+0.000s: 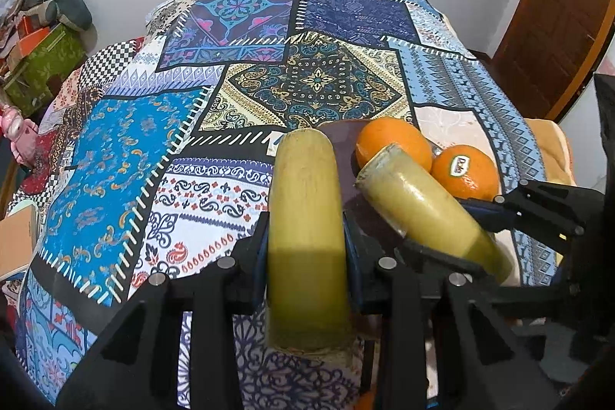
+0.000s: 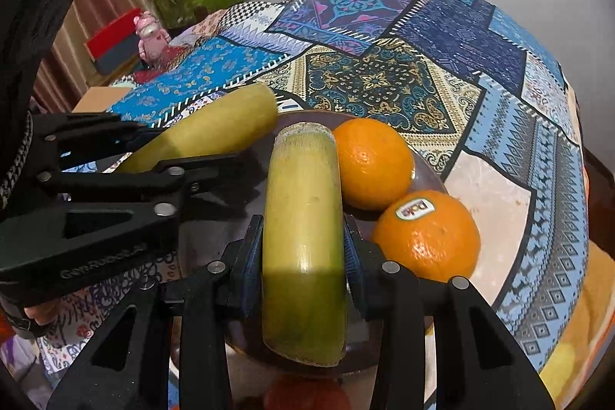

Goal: Organize fruits
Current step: 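Carry both gourds onto the purple plate beside the oranges, then open both tools and withdraw them from the plate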

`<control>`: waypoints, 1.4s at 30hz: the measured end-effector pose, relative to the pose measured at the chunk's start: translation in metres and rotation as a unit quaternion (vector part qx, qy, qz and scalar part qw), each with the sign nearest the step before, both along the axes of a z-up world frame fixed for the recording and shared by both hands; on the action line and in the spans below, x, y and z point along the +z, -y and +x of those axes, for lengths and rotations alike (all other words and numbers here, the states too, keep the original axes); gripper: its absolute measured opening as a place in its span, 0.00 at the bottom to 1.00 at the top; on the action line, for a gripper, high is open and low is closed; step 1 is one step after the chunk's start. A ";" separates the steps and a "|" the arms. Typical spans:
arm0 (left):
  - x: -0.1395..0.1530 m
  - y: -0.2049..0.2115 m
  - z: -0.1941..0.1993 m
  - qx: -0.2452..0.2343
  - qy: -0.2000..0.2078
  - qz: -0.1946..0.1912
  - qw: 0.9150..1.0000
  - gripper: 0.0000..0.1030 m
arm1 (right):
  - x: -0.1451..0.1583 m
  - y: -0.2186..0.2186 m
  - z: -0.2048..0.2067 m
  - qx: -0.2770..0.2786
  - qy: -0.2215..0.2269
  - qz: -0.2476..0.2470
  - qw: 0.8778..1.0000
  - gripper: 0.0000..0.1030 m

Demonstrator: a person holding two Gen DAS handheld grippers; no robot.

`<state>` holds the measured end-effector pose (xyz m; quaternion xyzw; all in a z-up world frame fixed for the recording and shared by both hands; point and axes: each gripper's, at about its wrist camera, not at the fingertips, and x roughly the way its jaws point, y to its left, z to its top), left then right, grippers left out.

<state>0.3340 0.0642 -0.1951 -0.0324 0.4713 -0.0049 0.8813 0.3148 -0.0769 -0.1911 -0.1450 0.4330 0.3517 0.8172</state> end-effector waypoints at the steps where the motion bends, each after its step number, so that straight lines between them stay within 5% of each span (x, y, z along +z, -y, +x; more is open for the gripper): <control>1: -0.001 0.000 0.002 0.000 -0.001 0.001 1.000 0.33 | -0.001 -0.002 0.001 0.002 -0.002 -0.003 1.000 0.35; 21: 0.015 0.008 -0.002 -0.013 0.016 0.008 1.000 0.33 | 0.002 0.006 0.004 -0.009 -0.023 0.007 1.000 0.37; 33: 0.060 0.006 -0.054 -0.011 0.052 0.000 0.999 0.33 | 0.044 0.047 -0.035 -0.046 0.021 0.046 0.998 0.37; 42: 0.067 0.013 -0.106 -0.027 0.051 -0.007 0.998 0.41 | 0.055 0.082 -0.073 -0.082 0.034 0.069 0.994 0.41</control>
